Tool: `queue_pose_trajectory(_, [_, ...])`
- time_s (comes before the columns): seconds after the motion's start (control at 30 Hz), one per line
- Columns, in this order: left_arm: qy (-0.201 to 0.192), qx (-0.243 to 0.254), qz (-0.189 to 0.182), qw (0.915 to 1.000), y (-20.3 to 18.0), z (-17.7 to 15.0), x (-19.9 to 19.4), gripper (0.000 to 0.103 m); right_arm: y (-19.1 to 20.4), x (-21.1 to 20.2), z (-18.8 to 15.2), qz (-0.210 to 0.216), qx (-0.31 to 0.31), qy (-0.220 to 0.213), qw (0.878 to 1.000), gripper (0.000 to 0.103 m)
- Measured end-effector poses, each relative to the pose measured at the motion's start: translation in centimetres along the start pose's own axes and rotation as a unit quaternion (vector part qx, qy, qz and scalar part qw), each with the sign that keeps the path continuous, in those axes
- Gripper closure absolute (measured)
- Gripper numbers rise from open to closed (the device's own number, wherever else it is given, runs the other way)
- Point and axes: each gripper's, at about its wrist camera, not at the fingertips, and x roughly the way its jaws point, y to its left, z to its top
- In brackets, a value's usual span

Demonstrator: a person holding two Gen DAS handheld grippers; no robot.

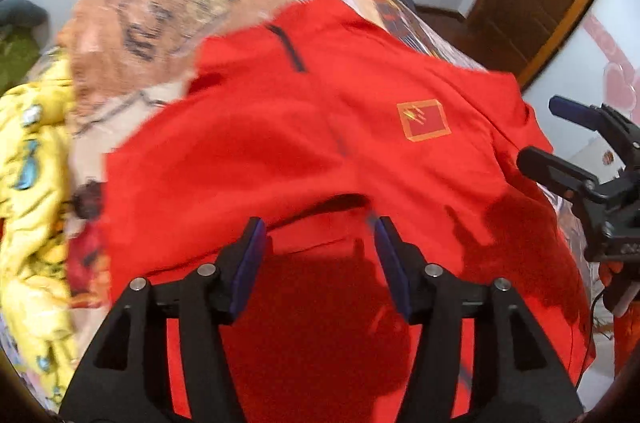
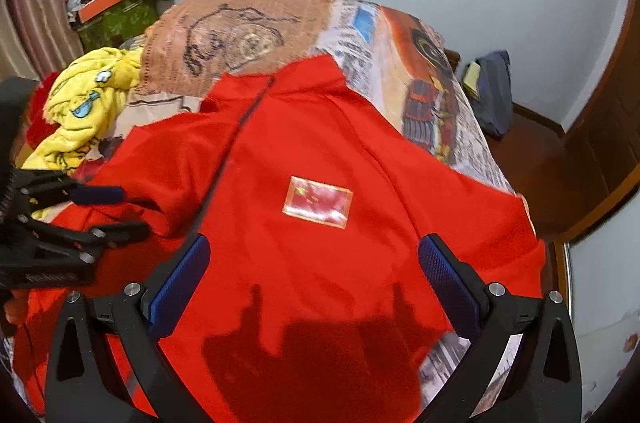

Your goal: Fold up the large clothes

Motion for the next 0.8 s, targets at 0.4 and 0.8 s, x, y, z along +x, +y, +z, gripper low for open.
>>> queue_pose_trajectory(0.4, [-0.059, -0.105, 0.121, 0.9854, 14.9, -4.4, -7.0, 0.04, 9.8, 4.0, 3.0, 0.063, -0.103, 0.028, 0.992, 0.0])
queue_pose_trajectory(0.8, [-0.013, -0.165, 0.119, 0.9789, 20.3, -10.0, -4.3, 0.04, 20.8, 12.0, 2.8, 0.081, -0.234, 0.092, 0.964, 0.003])
